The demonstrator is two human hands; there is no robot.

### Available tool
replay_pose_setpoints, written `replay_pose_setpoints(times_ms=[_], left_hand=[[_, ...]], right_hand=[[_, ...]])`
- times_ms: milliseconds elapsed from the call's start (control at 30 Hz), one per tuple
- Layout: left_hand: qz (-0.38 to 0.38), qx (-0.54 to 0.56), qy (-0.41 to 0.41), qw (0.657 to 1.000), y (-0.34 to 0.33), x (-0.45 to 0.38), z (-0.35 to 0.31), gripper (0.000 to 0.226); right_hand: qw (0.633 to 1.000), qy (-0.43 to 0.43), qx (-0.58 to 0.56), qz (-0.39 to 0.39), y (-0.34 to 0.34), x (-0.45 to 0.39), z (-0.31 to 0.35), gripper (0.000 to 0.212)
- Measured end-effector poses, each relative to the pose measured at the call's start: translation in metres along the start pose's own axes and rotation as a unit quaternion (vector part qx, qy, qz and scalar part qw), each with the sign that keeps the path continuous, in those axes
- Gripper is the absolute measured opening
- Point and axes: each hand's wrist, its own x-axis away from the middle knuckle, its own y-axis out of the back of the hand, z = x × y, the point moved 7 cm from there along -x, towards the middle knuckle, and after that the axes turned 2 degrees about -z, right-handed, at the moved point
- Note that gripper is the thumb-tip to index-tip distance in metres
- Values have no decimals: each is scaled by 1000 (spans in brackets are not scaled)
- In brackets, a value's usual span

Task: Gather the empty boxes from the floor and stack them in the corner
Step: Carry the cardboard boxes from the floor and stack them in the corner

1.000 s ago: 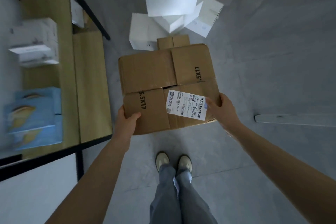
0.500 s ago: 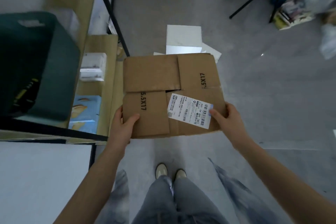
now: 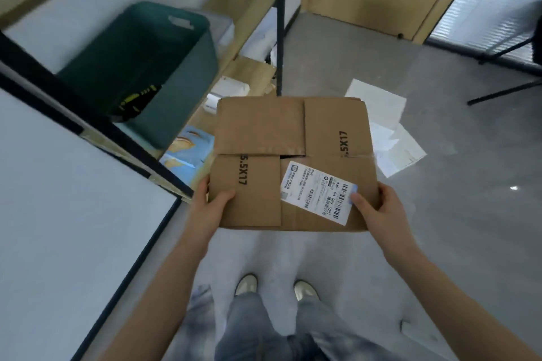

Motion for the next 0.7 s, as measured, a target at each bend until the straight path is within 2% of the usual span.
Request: replay_pose_setpoints(times_ms=[233, 333, 467, 700], left_hand=[[-136, 97, 55, 984, 33, 74, 52, 58], [-200, 152, 66, 966, 54, 112, 77, 51], [-302, 208, 89, 926, 99, 176, 124, 49], [-428, 291, 118, 848, 173, 289, 214, 50]], right_hand=[[979, 82, 85, 165, -26, -13, 27, 64], [958, 121, 118, 230, -57, -1, 40, 46], [917, 155, 171, 325, -119, 42, 46, 51], [835, 212, 219, 459, -231, 161, 52, 60]])
